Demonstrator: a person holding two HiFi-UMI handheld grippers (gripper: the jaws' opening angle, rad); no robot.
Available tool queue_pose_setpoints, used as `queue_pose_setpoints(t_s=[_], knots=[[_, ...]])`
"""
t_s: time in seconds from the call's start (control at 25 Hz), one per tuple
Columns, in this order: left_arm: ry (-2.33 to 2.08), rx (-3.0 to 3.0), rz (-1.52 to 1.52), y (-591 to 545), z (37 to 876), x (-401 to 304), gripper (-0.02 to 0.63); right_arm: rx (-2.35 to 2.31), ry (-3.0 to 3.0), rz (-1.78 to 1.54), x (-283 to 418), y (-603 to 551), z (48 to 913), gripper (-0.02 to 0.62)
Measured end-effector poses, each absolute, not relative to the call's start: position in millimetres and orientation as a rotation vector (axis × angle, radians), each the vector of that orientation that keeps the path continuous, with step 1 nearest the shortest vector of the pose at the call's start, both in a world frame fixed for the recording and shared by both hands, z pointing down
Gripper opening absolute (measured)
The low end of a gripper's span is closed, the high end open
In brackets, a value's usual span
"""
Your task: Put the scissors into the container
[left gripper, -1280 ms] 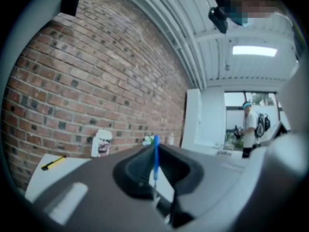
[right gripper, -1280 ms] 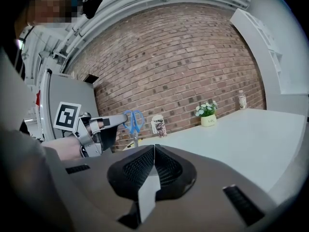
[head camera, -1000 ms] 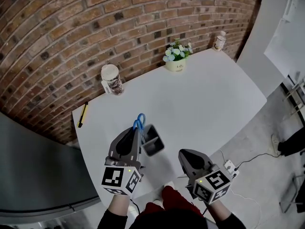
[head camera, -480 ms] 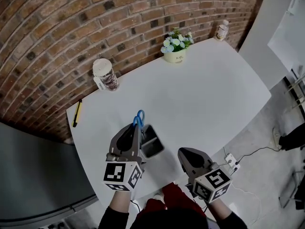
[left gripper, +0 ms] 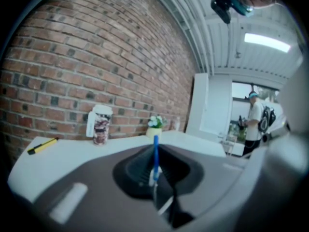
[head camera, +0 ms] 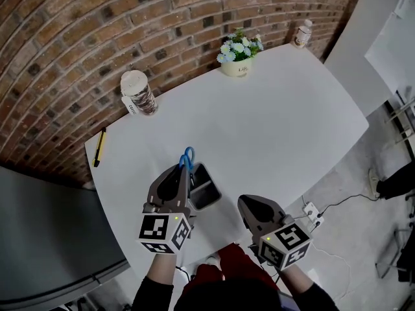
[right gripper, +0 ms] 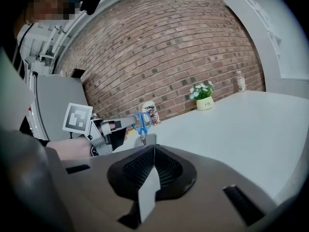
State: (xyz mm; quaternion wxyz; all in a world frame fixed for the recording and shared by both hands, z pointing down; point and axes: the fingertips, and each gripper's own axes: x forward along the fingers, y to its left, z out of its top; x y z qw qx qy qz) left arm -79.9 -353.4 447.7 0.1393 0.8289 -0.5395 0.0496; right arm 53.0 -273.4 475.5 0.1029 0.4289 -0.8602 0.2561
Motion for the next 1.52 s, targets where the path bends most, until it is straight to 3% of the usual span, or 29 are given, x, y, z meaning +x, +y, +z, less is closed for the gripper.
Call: queue_pose_setpoints(t_s=[1.52], knots=[[-1.562, 2.325, 0.272, -350, 478, -81, 0.028, 1.197, -2.439, 0.764, 48, -263, 511, 0.009]])
